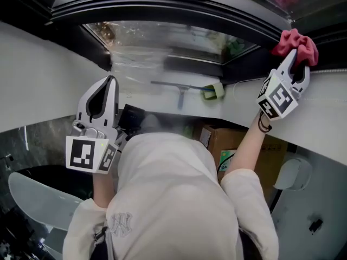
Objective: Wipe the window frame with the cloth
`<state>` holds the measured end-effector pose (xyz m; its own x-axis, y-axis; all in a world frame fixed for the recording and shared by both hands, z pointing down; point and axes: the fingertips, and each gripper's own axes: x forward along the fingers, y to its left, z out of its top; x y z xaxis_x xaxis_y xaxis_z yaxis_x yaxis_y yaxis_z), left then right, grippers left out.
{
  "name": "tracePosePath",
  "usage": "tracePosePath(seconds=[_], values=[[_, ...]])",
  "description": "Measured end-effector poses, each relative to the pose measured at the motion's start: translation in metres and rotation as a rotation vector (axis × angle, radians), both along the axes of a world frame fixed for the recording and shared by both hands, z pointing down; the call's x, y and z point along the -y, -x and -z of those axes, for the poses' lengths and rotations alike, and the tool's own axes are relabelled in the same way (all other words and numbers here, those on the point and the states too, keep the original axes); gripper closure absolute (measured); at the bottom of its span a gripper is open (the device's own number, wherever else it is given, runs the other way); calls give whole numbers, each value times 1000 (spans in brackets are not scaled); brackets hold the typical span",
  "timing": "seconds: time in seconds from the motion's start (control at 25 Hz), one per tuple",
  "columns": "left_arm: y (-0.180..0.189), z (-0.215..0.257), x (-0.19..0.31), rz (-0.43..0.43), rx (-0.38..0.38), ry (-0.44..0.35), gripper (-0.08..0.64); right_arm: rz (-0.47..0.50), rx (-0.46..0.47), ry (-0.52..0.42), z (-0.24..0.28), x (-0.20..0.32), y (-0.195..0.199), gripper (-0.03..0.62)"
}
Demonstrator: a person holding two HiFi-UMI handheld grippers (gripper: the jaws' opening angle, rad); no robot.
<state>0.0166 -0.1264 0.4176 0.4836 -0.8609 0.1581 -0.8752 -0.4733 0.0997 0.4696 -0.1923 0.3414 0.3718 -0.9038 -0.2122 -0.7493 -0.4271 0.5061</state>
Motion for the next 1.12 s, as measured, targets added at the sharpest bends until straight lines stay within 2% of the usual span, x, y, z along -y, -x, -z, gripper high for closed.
tracePosePath(seconds=[0.24, 0.4, 0.56, 0.68, 0.88, 0.96, 1.12], values=[[-15, 4, 4, -30, -8, -12, 552, 54, 84, 39, 7, -3, 6, 505], [-19, 9, 2, -39, -12, -20, 552, 155, 46, -49, 50, -7, 40, 505], [-15, 10, 2, -36, -17, -29, 551, 216, -10, -2, 63, 31, 65, 505], [-8, 11, 0, -28, -20, -27, 552, 166, -33, 74, 48, 56, 60, 505], [3, 11, 2, -32, -23, -13, 552, 52, -70, 158, 25, 68, 44, 505], [6, 12, 5, -45, -18, -10, 552, 5, -87, 167, 22, 68, 36, 505], [9, 17, 9, -76, -7, -13, 551, -14, -65, 170, 22, 69, 33, 505]])
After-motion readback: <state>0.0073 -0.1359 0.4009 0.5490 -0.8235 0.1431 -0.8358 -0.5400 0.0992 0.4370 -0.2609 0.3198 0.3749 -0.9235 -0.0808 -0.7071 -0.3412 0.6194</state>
